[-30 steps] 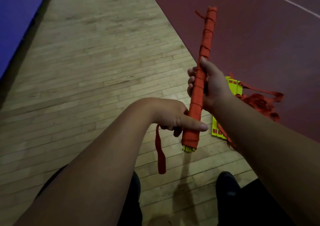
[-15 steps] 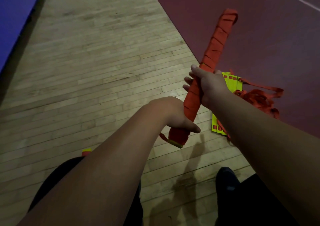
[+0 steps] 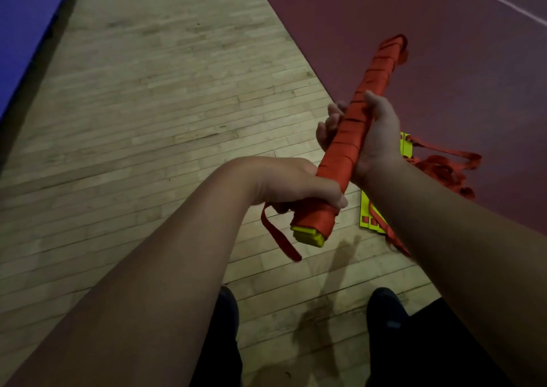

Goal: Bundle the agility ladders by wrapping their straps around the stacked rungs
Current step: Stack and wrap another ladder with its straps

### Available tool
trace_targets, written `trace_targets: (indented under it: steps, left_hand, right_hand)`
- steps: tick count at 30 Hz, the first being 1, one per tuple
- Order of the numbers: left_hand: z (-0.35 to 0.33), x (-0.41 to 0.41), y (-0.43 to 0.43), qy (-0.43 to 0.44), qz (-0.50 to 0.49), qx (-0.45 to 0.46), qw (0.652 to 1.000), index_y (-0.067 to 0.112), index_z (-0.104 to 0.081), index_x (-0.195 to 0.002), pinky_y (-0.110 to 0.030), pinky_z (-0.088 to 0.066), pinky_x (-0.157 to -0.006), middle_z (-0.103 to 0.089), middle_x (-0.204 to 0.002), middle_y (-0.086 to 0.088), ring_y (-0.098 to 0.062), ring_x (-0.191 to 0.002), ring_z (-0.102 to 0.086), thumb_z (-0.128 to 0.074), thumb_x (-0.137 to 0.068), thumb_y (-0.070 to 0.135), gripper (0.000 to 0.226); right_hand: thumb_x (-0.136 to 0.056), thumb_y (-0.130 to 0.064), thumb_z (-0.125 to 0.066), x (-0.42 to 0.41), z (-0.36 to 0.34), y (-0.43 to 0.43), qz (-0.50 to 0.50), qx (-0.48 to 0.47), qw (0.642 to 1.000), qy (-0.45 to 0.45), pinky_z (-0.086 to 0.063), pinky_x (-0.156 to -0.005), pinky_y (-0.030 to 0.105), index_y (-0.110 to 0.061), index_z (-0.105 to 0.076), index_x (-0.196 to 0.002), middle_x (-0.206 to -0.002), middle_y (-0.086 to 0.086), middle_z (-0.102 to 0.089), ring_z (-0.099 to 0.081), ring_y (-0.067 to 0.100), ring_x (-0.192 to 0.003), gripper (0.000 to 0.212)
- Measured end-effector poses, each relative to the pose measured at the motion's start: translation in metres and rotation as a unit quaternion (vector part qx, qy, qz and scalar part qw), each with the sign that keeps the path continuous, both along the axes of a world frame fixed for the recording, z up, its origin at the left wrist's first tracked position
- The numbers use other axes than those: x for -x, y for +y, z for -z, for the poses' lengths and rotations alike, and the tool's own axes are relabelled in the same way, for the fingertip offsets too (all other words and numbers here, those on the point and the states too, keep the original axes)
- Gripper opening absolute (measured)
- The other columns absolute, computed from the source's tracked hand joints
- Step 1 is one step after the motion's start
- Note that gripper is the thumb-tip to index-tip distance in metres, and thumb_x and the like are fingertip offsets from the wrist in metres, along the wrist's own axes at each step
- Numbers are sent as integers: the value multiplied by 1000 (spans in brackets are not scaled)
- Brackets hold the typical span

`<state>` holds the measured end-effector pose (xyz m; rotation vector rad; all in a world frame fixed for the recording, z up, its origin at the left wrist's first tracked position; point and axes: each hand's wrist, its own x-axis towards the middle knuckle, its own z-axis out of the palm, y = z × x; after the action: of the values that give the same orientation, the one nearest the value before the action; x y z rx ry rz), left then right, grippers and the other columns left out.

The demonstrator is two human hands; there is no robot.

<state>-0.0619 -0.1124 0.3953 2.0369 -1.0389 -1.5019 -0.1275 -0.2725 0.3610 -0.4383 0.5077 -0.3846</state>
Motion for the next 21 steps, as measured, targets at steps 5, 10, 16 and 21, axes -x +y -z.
trace_targets:
  steps: [5,10,16,21]
  left_hand:
    - [0,-1,5,162,-65,63,983,14,-69,-111,-42,-55,-85,-74,-97,-10,-28,-90,-68,-81,-65,50,60]
    - [2,1,-5,8,-3,14,1000,10,-71,-107,-29,-46,-63,-64,-90,-10,-18,-71,-55,-79,-82,62,58]
    - [17,6,-11,-276,84,-60,956,22,-71,-103,-38,-59,-82,-75,-93,-2,-21,-87,-71,-71,-79,85,68]
    - [24,7,-12,-295,58,-36,953,18,-73,-98,-40,-60,-82,-75,-90,-3,-21,-85,-72,-74,-77,86,71]
  right_hand:
    - [-96,-48,-61,7,-1,-3,-58,-32,994,-92,-62,-65,31,-13,-60,-129,-119,6,-77,-72,11,-72,49]
    - [-96,-48,-71,-3,2,-1,-19,37,996,77,-47,-45,20,-18,-59,-92,-61,-6,-53,-52,6,-45,32]
    - [-89,-43,-85,-6,19,8,61,155,954,250,-58,-54,30,-13,-64,-117,-67,6,-65,-66,17,-51,45]
    - [-86,-41,-91,-6,17,3,91,155,952,249,-63,-59,34,-7,-57,-128,-76,11,-66,-67,19,-53,63]
